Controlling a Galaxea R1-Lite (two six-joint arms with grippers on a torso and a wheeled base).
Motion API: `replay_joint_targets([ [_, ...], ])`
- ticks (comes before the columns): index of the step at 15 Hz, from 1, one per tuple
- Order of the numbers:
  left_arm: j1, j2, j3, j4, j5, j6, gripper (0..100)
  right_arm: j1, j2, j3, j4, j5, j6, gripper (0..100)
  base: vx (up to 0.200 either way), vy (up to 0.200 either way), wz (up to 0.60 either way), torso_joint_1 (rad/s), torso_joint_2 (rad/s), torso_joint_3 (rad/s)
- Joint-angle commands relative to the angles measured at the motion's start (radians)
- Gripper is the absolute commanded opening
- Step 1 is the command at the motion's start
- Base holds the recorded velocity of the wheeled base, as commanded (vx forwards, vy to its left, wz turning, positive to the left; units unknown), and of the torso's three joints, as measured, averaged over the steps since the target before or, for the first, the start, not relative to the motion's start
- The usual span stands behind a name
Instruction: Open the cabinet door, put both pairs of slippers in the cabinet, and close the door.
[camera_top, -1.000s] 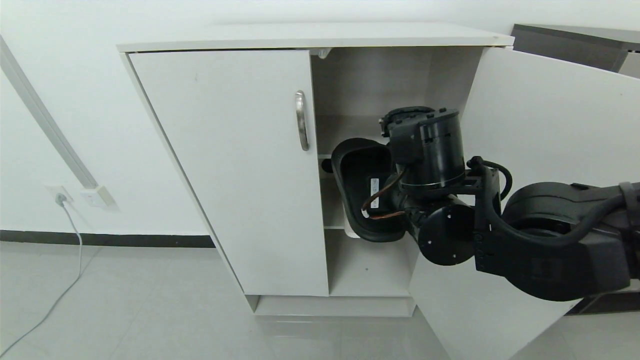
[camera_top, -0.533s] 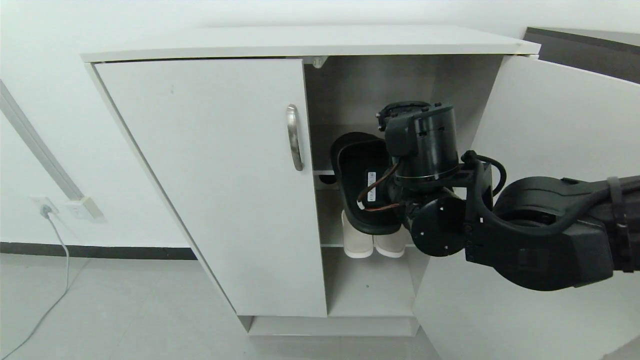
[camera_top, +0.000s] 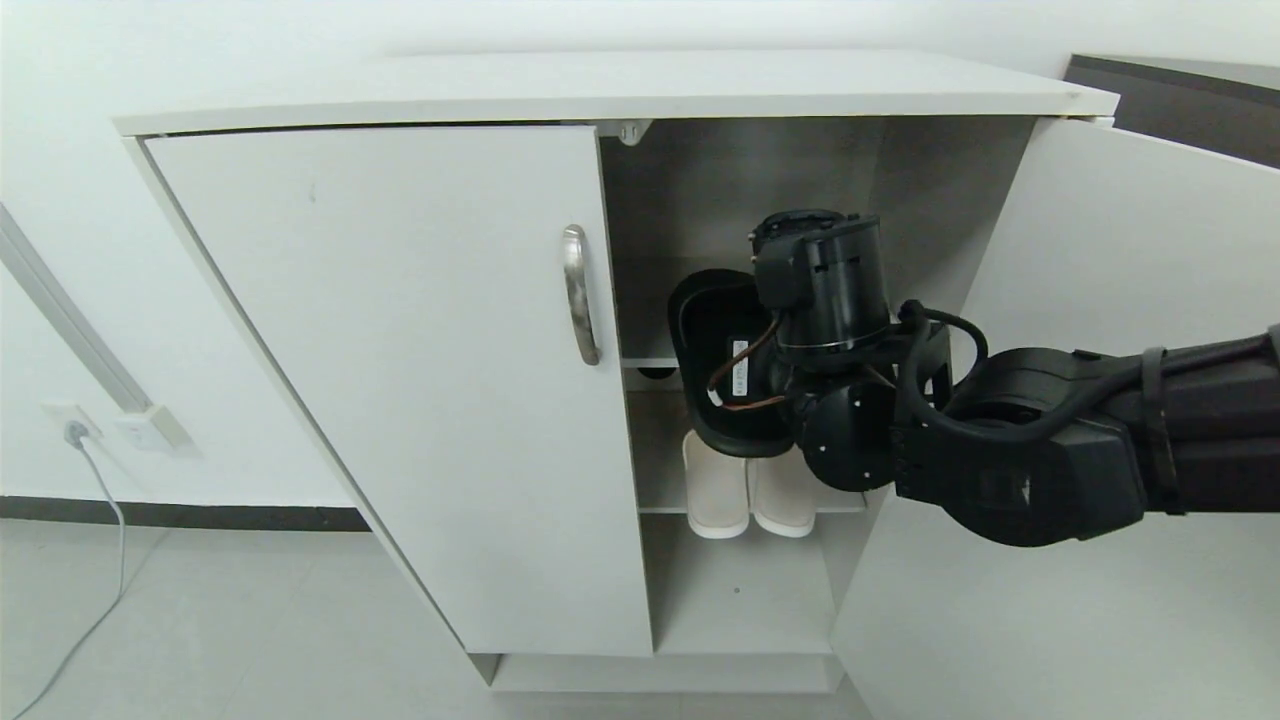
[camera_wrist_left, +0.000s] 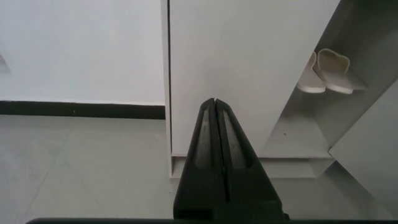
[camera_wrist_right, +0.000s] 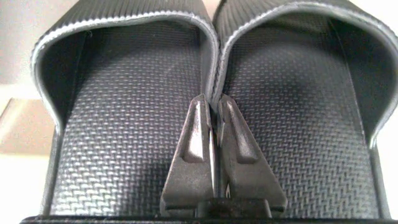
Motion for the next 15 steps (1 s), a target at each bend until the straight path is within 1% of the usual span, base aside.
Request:
replay_joint_targets([
  [1,0.000,0.002,0.000,0.000,0.000,-0.001,0,-0.017,0.048,-0.051,0.005,0.001,-0.002,0,0.000,0.000,0.00,0.000,0.00,0.000],
  [4,0.000,0.000,0.000,0.000,0.000,-0.003,0,-0.040,0.095,-0.139,0.022,0.018,-0.033,0,0.000,0.000,0.00,0.000,0.00,0.000],
  [6,0.000,0.000,0.000,0.000,0.000,-0.003,0,-0.055,0.123,-0.215,0.086,0.029,-0.033,0,0.000,0.000,0.00,0.000,0.00,0.000],
  [8,0.000,0.002,0.000,0.000,0.000,-0.003,0,-0.068,0.143,-0.271,0.117,0.039,-0.033,0,0.000,0.000,0.00,0.000,0.00,0.000],
  [12,0.000,0.002,0.000,0.000,0.002,-0.003,0,-0.089,0.169,-0.361,0.179,0.049,-0.033,0,0.000,0.000,0.00,0.000,0.00,0.000],
  [15,0.000,0.000,0.000,0.000,0.002,-0.004,0,-0.106,0.190,-0.415,0.200,0.049,-0.033,0,0.000,0.000,0.00,0.000,0.00,0.000],
])
